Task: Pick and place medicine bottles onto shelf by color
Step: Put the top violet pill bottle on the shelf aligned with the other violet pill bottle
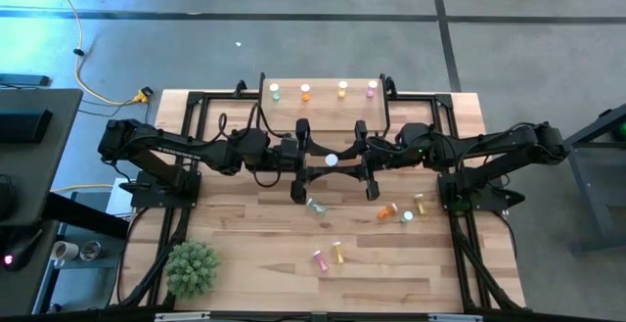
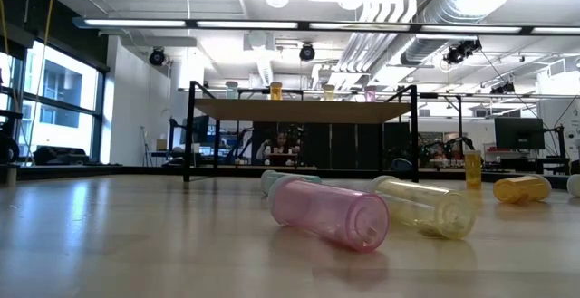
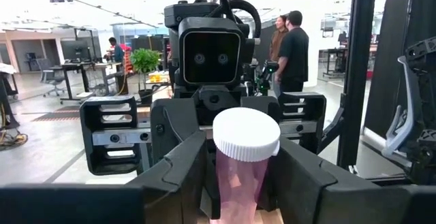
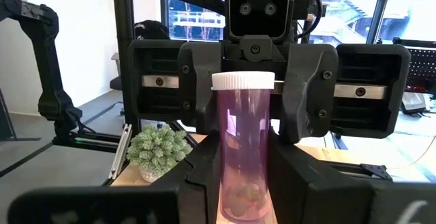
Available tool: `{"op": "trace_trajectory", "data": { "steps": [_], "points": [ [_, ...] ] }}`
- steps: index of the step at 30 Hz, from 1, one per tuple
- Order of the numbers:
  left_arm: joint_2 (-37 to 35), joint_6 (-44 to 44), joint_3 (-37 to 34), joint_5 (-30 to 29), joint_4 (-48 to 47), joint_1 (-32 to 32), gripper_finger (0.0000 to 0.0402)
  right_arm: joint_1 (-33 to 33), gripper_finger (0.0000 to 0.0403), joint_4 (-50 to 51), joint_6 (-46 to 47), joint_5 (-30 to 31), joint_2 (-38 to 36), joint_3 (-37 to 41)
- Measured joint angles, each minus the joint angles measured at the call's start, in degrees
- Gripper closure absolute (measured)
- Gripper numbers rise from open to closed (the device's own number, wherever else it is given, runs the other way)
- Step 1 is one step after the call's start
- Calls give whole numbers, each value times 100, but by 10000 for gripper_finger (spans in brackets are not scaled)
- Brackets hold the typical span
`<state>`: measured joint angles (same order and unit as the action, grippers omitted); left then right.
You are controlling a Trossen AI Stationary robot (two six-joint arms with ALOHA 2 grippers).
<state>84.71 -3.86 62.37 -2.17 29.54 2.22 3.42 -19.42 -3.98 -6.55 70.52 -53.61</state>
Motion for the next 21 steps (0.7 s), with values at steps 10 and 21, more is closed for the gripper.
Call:
{"op": "trace_trajectory", "data": {
  "steps": [10,21],
  "points": [
    [0,-111,0,0,-12,0,271,0,320,-2,-101,0,0,0],
    [7,-105,0,-20,-41,2,271,0,281,105,-104,-11,0,0]
  ]
}}
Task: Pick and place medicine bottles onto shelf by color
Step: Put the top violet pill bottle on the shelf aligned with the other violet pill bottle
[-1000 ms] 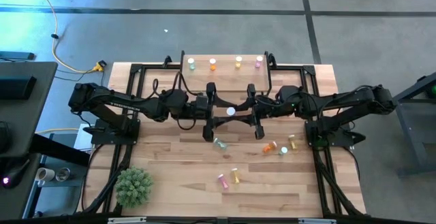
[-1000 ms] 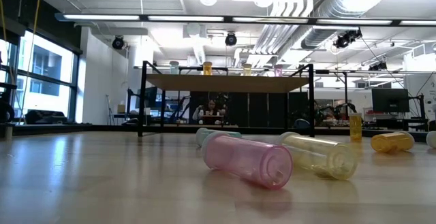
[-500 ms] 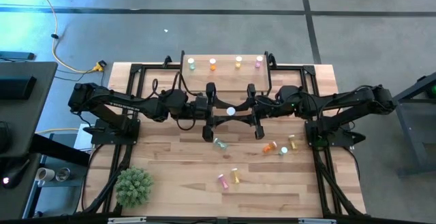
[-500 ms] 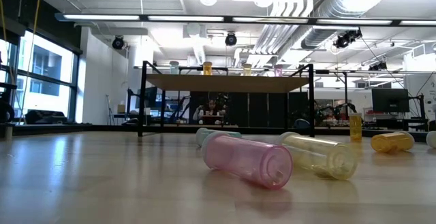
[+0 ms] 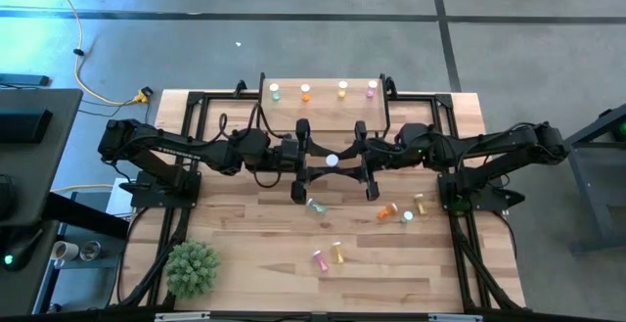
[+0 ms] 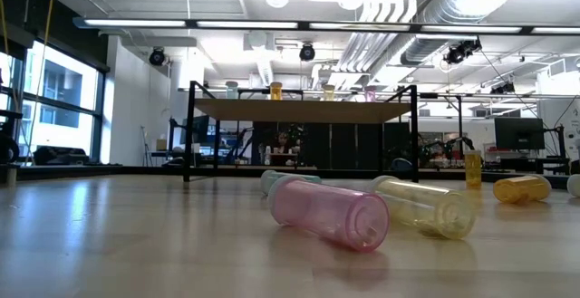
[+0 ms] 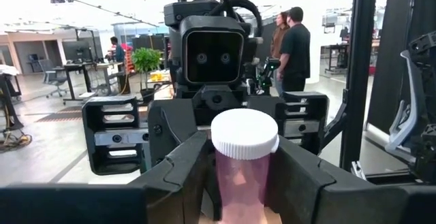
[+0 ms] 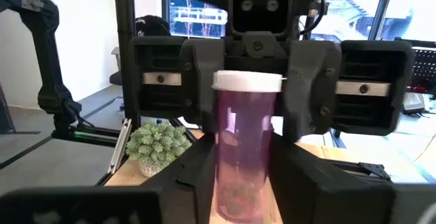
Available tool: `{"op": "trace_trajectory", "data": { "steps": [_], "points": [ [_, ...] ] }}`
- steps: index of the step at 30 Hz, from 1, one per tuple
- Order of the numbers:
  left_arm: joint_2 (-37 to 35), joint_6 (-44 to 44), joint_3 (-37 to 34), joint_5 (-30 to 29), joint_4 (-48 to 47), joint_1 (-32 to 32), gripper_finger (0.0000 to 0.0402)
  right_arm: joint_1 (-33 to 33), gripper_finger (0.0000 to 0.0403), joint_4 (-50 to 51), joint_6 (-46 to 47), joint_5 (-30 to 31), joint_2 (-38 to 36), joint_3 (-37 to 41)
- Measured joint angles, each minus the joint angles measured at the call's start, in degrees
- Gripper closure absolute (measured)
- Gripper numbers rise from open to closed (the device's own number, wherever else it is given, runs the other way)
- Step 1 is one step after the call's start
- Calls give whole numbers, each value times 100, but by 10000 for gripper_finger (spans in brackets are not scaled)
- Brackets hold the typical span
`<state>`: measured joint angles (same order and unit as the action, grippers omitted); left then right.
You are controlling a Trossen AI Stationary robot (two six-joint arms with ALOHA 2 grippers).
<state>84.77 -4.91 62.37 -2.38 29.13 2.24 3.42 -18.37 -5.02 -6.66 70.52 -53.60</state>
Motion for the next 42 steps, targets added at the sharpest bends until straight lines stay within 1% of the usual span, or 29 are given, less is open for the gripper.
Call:
{"op": "trace_trajectory", "data": {
  "steps": [5,10,13,19,23,27,33,37,42],
  "points": [
    [7,-15,0,-5,-116,0,277,0,257,180,0,-2,0,0],
    [9,-24,-2,-103,-152,0,302,-2,254,287,22,9,0,0],
    [11,-26,-2,-111,-146,0,310,-4,253,362,167,16,-2,0],
    [9,-127,-2,-133,-108,0,308,-4,253,671,305,471,0,0],
    [9,-129,-2,-133,-111,0,306,-4,254,651,307,481,-2,0],
    [9,-129,-2,-133,-130,0,306,-4,271,652,307,494,-2,0],
    [9,-119,-2,-152,-145,0,305,-4,327,655,300,494,-2,0],
    [9,-114,-2,-150,-145,0,305,-4,329,655,300,494,-2,0],
    [2,-94,0,-128,-224,0,305,-4,310,666,333,492,-2,0]
  ]
}}
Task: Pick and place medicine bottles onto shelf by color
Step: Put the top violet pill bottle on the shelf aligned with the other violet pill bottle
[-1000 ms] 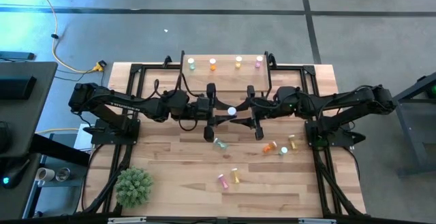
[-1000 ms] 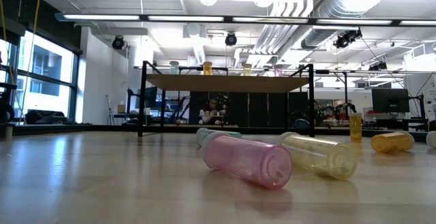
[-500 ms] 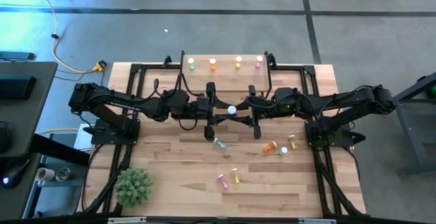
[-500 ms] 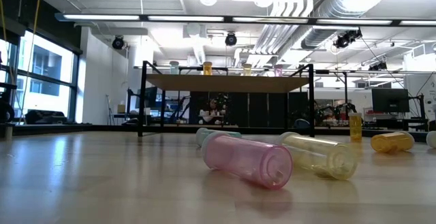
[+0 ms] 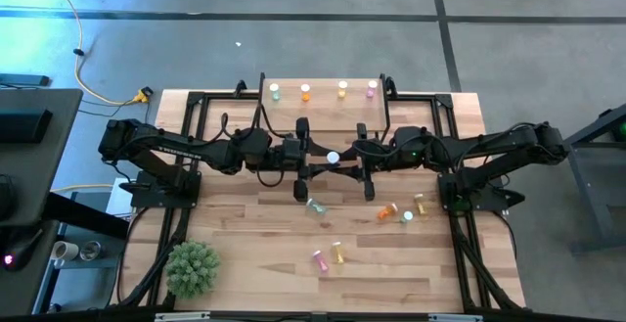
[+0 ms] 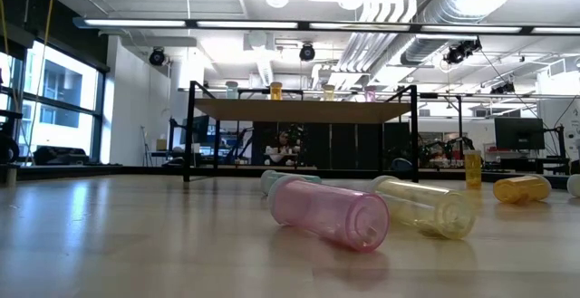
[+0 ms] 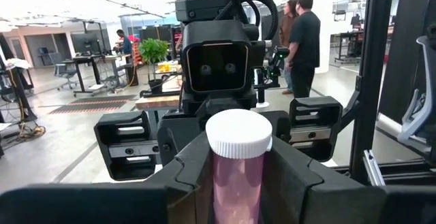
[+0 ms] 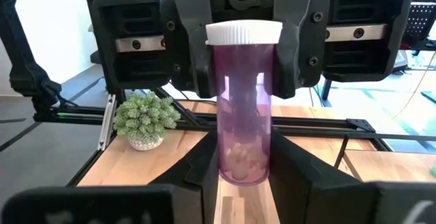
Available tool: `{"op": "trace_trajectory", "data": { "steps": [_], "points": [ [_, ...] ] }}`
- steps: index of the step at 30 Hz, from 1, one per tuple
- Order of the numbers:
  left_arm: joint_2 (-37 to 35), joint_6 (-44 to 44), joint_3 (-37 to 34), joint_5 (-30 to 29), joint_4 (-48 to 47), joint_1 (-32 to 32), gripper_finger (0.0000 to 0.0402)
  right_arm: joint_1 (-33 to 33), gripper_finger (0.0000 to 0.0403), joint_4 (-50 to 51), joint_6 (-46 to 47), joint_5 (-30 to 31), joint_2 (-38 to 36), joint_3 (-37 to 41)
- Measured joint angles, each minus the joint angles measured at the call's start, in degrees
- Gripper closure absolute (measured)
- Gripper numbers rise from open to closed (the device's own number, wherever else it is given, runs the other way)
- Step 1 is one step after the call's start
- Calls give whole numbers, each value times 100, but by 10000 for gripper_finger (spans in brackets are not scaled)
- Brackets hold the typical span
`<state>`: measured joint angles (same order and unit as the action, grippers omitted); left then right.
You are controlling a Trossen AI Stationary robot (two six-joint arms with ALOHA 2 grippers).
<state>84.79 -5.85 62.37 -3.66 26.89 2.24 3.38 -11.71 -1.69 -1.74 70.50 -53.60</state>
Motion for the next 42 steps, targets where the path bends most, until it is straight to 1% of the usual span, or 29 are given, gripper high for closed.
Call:
{"op": "trace_trajectory", "data": {
  "steps": [3,6,13,16,20,22,25,36,42],
  "points": [
    [-2,148,2,-2,-35,0,304,0,316,7,22,0,0,0],
    [-8,243,4,-4,-123,0,294,0,325,27,15,0,0,0],
    [-2,267,0,-15,-358,-4,237,-2,322,-75,-19,8,-9,4],
    [-2,349,0,-190,-354,-4,212,-3,322,-75,-25,16,-9,4],
    [-2,408,0,-306,-340,12,198,-2,321,-74,-26,17,-9,4],
    [-2,370,0,-308,-327,13,199,-2,321,-72,-26,15,-9,2],
    [-2,370,0,-323,-321,14,212,-2,321,-69,-26,15,-9,2],
    [-2,221,0,-319,-312,13,288,-2,321,-56,-83,9,-9,0],
    [0,219,0,-313,-312,13,302,-2,320,-54,-133,9,-9,0]
  ]
}}
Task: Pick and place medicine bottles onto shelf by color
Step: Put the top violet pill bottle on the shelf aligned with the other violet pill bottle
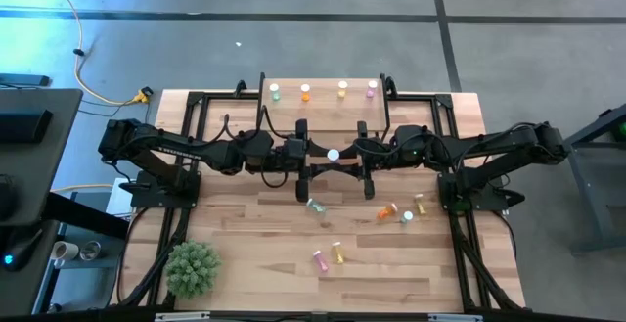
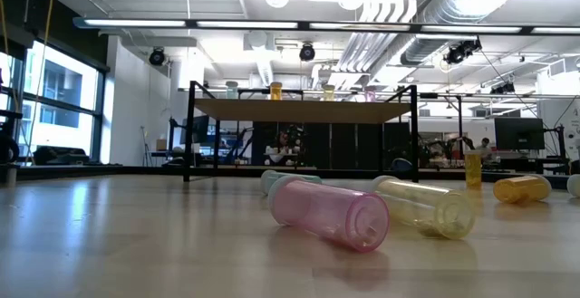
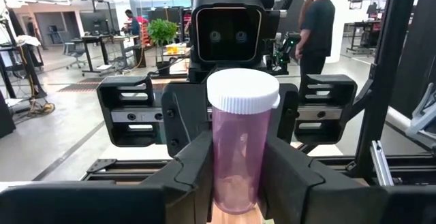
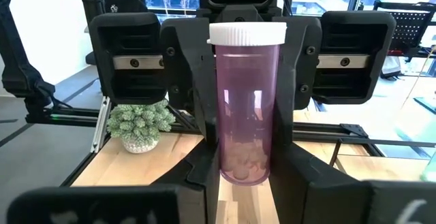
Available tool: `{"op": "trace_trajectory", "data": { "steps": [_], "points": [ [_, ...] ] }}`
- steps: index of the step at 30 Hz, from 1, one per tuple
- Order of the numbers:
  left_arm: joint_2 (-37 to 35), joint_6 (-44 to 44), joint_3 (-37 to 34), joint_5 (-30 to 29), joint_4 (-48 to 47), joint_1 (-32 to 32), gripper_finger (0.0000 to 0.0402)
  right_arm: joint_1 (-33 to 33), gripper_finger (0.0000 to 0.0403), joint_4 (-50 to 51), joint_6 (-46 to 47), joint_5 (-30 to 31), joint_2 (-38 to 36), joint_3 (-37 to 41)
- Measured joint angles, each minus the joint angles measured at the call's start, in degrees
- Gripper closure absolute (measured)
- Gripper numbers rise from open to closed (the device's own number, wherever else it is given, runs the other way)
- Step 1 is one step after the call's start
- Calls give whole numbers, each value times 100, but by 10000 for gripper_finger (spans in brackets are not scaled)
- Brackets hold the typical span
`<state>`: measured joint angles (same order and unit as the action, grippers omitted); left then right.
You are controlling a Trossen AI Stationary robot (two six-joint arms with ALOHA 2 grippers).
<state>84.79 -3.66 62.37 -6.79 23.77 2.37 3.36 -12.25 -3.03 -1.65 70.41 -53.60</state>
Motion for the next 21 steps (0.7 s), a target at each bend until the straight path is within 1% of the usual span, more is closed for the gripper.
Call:
{"op": "trace_trajectory", "data": {
  "steps": [4,10,16,21],
  "points": [
    [2,-2,0,7,0,0,302,0,313,9,0,-2,0,0],
    [2,-68,-1,8,-2,0,305,0,291,26,0,18,0,0],
    [2,-303,-2,-49,-4,2,306,3,263,328,72,538,0,-2],
    [2,-304,-2,-309,-79,2,306,0,245,919,153,1074,-19,-4]
  ]
}}
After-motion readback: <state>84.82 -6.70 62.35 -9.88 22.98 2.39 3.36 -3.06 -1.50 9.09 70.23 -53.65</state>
